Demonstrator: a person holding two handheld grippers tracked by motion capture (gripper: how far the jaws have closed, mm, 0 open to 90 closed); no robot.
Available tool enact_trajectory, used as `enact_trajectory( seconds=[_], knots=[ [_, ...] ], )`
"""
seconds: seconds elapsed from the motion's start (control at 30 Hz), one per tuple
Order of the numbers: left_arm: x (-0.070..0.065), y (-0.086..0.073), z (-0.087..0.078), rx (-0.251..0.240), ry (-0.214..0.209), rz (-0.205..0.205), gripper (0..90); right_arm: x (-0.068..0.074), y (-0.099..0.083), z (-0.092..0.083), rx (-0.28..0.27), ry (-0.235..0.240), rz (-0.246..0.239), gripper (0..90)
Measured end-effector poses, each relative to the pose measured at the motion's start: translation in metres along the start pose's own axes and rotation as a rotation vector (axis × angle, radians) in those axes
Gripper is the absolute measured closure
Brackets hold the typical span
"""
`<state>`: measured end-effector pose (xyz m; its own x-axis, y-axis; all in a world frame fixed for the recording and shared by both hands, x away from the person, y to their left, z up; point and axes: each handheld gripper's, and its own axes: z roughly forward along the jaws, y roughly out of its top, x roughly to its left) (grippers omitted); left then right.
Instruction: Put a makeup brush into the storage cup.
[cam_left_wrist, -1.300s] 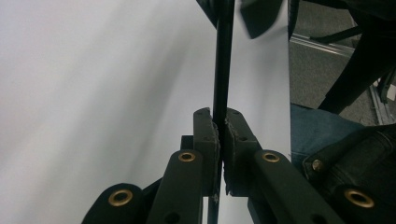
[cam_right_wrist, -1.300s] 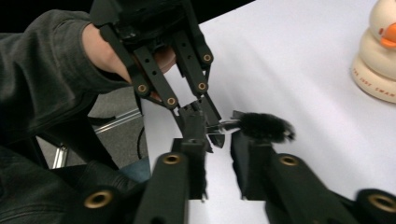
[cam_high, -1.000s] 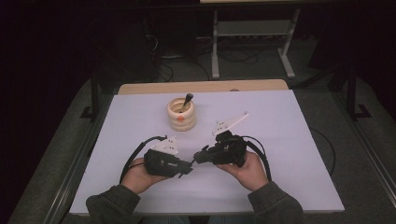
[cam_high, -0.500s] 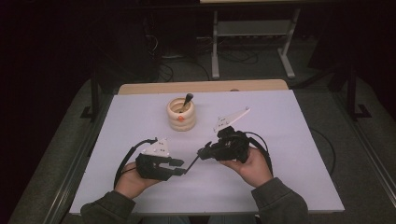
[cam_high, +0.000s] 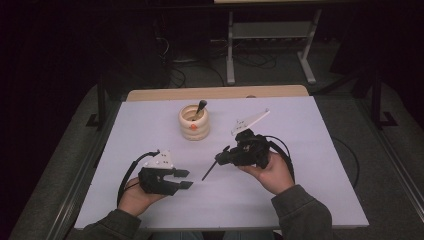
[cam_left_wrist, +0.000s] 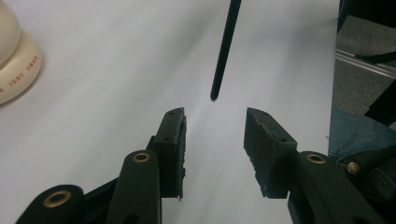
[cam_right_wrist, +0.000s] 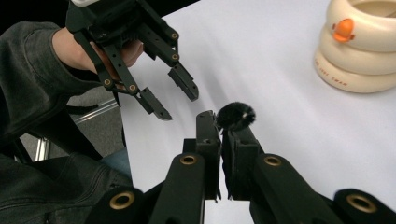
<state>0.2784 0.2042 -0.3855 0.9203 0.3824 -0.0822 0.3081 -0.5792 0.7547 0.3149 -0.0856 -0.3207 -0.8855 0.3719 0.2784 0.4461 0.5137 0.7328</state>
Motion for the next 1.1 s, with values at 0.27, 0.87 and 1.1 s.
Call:
enact_trajectory(
  seconds=[0.27,0.87,1.1],
  knots=[
    [0.003,-0.008,-0.002,-0.006,0.020,-0.014,56.5,-0.007,0.007,-0.006,0.006,-0.016,0.001,84.7],
    [0.008,-0.019,-0.002,-0.010,0.054,-0.030,51.3,-0.022,0.032,-0.012,0.026,-0.058,-0.016,84.7],
    [0.007,-0.019,-0.004,-0.037,0.069,-0.044,46.5,-0.025,0.047,-0.017,0.033,-0.082,-0.017,84.7]
  ],
)
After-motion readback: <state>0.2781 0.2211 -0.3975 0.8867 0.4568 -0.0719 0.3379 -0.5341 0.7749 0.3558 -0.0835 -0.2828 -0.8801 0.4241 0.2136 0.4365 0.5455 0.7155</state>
